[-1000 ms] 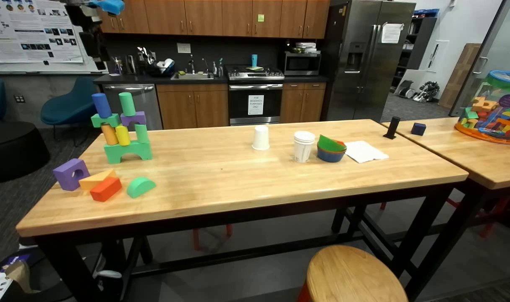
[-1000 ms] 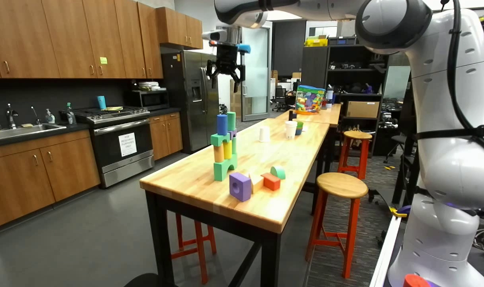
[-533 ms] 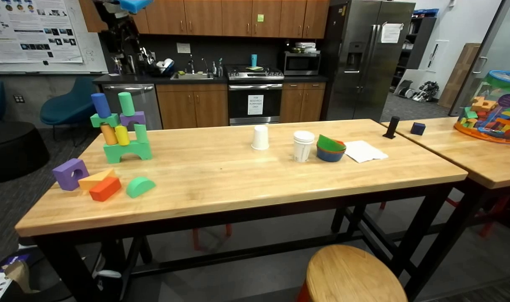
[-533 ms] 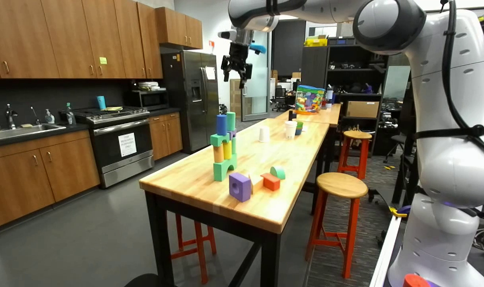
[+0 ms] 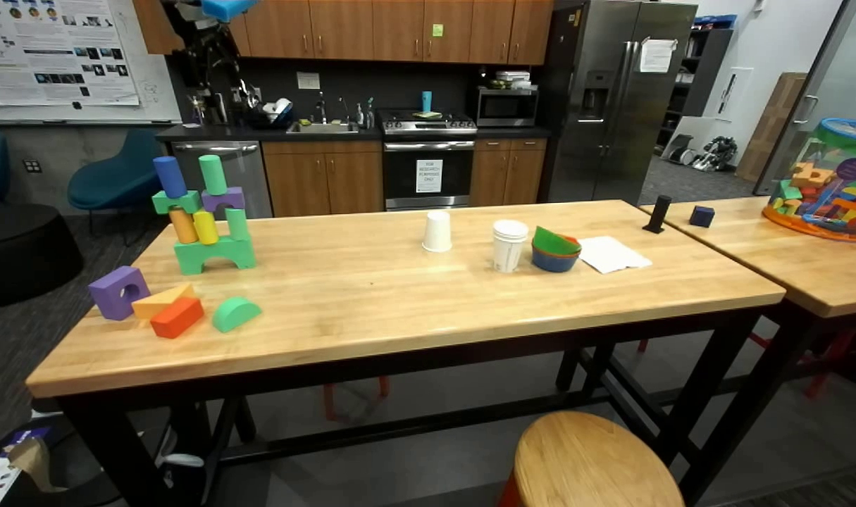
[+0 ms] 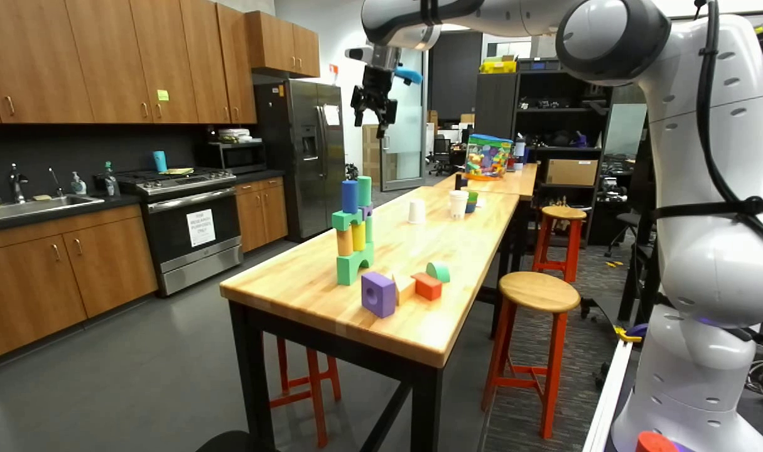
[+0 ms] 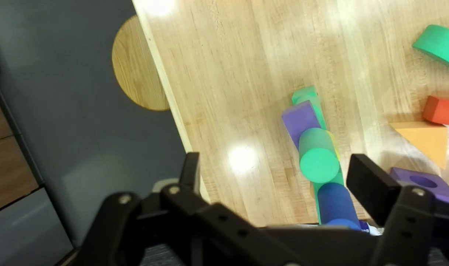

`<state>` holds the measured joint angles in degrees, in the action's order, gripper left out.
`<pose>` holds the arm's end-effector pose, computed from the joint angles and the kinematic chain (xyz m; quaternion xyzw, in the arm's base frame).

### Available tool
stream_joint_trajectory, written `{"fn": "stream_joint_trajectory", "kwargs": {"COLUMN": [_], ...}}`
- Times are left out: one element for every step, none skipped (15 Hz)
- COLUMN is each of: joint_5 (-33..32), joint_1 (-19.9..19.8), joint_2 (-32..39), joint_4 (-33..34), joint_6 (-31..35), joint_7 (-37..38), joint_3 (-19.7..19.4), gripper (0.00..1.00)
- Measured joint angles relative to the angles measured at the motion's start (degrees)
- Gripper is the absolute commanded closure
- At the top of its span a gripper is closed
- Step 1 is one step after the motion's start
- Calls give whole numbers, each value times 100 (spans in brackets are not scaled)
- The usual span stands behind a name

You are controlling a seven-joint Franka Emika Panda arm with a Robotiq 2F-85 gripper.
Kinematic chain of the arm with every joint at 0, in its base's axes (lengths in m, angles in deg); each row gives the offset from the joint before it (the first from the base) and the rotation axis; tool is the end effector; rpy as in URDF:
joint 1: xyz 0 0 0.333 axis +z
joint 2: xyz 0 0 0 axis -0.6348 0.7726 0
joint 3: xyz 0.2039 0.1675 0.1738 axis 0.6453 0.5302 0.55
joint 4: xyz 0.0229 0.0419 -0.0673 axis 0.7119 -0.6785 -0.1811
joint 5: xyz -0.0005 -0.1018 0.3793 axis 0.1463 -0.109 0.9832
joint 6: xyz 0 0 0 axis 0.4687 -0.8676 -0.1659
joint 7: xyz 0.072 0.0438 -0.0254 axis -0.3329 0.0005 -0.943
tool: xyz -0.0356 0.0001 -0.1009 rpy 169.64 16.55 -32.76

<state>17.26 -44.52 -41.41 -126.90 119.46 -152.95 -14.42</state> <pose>0.6563 -0.0779 0.6446 0.7261 0.6664 0.1036 0.1340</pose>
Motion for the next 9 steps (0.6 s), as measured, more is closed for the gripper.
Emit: {"fn": "stream_joint_trajectory", "kwargs": {"joint_5": [0,0,-29,-109,-210,-300,-354,-384,-386], "joint_1": [0,4,13,38,74,112,147,178,192], "joint_2": [6,15,23,34,46,58,75,100,124], "joint_4": [0,-1,-2,-2,-2,-2,-2,1,4], "joint_6": [-1,-6,-7,-7,-22,-39,-41,-37,-31], "joint_7": [3,81,286,634,1007,1390,1762,2136,2483], "joint_3": [0,0,0,-4,-7,-10,-11,-12,-13], "gripper": [0,0,0,0,0,0,0,0,0]}}
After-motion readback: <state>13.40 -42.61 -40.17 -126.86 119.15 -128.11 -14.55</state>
